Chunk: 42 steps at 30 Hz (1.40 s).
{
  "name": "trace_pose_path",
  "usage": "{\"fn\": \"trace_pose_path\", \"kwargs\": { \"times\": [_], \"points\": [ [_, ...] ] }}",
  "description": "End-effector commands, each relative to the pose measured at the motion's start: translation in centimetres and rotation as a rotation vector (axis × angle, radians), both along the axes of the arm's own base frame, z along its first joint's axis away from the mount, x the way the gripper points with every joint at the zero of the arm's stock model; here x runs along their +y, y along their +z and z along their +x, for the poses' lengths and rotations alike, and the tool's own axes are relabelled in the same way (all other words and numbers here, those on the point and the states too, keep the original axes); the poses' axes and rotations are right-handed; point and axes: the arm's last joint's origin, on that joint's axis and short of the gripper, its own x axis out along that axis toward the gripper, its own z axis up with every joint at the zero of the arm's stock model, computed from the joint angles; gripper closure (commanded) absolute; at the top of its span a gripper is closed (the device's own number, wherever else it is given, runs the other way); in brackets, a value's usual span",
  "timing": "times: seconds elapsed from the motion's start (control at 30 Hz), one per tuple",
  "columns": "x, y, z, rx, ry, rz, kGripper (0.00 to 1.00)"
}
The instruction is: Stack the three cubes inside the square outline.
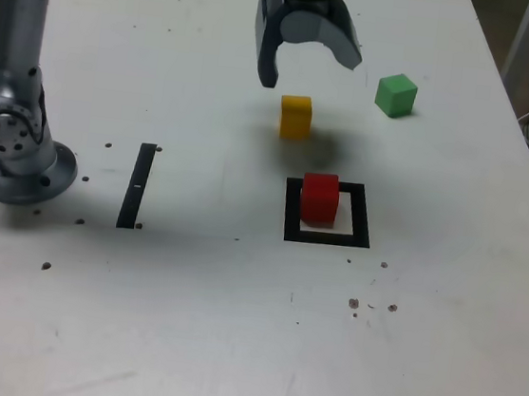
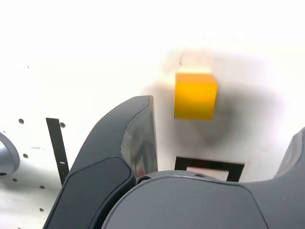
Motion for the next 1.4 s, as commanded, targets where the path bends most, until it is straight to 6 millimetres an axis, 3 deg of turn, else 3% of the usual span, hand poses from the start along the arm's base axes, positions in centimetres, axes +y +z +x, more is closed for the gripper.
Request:
{"fn": "trace_pose_path", "kwargs": {
  "times": [0.0,0.63,1.0,1.1,1.23,1.37],
  "points": [
    [0.3,-0.9,0.4,0.025,0.0,-0.014,0.0],
    [1.3,-6.1,2.4,0.137,0.014,-0.043,0.09],
    [1.5,-6.7,3.0,0.135,0.024,-0.045,0.24],
    [1.5,-6.9,3.0,0.153,0.024,-0.051,0.33],
    [1.5,-6.8,2.8,0.176,0.025,-0.057,0.54],
    [1.5,-6.7,2.9,0.178,0.026,-0.06,0.63]
  ]
}}
